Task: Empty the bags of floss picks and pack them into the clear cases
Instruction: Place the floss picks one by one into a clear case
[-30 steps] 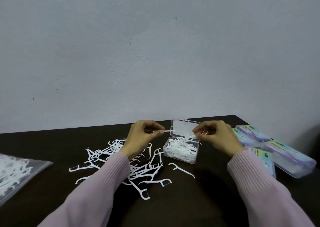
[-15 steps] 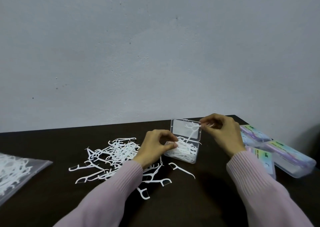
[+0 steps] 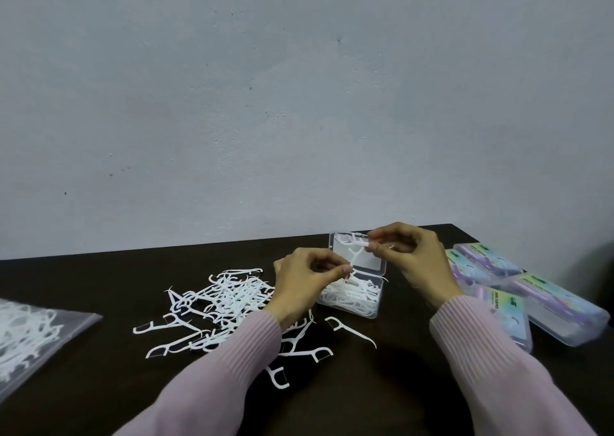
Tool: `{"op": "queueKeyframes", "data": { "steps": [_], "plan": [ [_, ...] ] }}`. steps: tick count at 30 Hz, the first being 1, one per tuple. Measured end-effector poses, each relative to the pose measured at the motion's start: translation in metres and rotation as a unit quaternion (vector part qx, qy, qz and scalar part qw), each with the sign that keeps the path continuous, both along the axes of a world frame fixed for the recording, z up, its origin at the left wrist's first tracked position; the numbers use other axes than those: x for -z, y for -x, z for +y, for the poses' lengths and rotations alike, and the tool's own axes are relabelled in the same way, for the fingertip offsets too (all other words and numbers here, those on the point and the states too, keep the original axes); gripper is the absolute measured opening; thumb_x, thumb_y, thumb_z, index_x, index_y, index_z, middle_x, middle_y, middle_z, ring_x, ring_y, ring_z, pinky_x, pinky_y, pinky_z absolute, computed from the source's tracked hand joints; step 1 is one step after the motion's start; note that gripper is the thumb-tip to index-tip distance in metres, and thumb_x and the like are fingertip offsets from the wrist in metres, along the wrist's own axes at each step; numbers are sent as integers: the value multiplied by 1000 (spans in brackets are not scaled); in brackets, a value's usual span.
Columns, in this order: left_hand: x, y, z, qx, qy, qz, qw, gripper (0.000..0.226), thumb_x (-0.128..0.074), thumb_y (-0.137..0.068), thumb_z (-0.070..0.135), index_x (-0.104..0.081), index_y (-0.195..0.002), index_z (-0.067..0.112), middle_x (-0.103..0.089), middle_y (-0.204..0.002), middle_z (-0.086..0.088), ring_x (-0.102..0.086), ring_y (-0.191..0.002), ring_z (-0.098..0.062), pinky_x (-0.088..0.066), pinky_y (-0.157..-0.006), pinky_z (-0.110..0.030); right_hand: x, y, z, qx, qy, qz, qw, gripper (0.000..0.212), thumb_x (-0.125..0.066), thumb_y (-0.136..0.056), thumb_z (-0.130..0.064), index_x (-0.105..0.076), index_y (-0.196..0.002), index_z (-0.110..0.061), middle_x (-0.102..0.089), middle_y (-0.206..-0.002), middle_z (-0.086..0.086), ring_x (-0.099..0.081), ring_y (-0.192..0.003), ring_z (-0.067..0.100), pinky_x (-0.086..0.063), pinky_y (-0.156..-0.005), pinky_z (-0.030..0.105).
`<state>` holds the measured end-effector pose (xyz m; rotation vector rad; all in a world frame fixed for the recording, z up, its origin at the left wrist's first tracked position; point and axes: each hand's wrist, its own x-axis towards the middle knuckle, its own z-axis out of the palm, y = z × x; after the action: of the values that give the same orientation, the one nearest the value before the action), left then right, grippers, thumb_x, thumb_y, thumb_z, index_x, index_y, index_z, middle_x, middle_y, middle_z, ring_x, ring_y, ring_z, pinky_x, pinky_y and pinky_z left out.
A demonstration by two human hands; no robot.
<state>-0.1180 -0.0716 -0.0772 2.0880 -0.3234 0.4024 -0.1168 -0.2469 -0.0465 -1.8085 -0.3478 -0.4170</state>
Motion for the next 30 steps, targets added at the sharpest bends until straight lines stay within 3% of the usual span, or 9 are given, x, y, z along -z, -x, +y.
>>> {"op": "queueKeyframes", "data": {
  "steps": [4, 8, 11, 13, 19, 22, 24, 26, 30],
  "plan": [
    [0, 0, -1, -69, -21, -66, 995, 9, -71, -77, 45, -67, -70, 40, -68, -69, 24, -63, -72, 9, -36, -102, -46, 1, -1, 0, 5, 0, 23, 1000, 19, -75, -73, -10, -66, -79, -25, -70, -85, -7, -66, -80, 5, -51, -68, 14],
    [-4, 4, -1, -147, -69, -124, 979, 11, -66, -81, 45, -67, -76, 36, -66, -69, 21, -59, -76, 9, -19, -106, -37, 5, -2, 1, -11, 13, 77, 997, 17, -75, -73, -6, -68, -79, -21, -72, -83, 1, -69, -82, 14, -55, -75, 26],
    [-1, 5, -1, -134, -93, -156, 974, 10, -65, -82, 43, -67, -81, 34, -65, -71, 21, -57, -79, 6, -21, -104, -37, 6, -2, 1, -58, -2, 134, 989, 19, -69, -77, 1, -67, -93, -9, -70, -84, 9, -70, -80, 20, -58, -72, 28],
    [0, 6, -2, -120, -114, -165, 972, 9, -65, -83, 43, -67, -82, 34, -64, -73, 22, -56, -81, 6, -20, -104, -35, 6, -2, 2, -90, -32, 166, 981, 27, -67, -77, 5, -64, -103, -3, -67, -85, 11, -68, -78, 18, -56, -63, 20],
    [2, 8, -5, -101, -154, -203, 962, 7, -64, -85, 39, -68, -87, 33, -59, -76, 24, -53, -83, 4, -13, -103, -27, 4, -3, -2, -72, -118, 184, 973, 17, -66, -78, 3, -67, -92, -7, -71, -85, 12, -70, -70, 14, -57, -63, 20],
    [4, 8, -6, -91, -183, -231, 951, 8, -64, -86, 36, -68, -92, 33, -63, -81, 20, -51, -81, 2, -13, -103, -29, 4, -3, -2, -105, -28, 188, 976, 24, -57, -87, 1, -64, -107, -9, -67, -85, 5, -65, -74, 9, -54, -64, 14],
    [6, 8, -5, -92, -212, -247, 941, 9, -64, -86, 34, -68, -94, 33, -64, -83, 19, -50, -82, 2, -13, -105, -31, 2, -1, 0, -138, 28, 193, 971, 23, -49, -91, 0, -64, -100, -15, -63, -88, 2, -60, -76, 7, -51, -65, 11],
    [7, 6, -2, -98, -243, -268, 927, 8, -68, -84, 30, -68, -92, 33, -64, -82, 18, -53, -82, -1, -14, -105, -33, 1, -1, 2, -149, 36, 195, 969, 25, -46, -93, 0, -63, -91, -19, -62, -91, 5, -59, -79, 9, -51, -71, 15],
    [6, 4, -1, -110, -298, -301, 899, 14, -76, -76, 26, -68, -86, 32, -64, -77, 16, -60, -78, -8, -16, -103, -40, 2, -2, 3, -146, -32, 214, 965, 14, -52, -90, -2, -63, -88, -11, -63, -92, 11, -63, -85, 20, -52, -85, 30]
  ]
}}
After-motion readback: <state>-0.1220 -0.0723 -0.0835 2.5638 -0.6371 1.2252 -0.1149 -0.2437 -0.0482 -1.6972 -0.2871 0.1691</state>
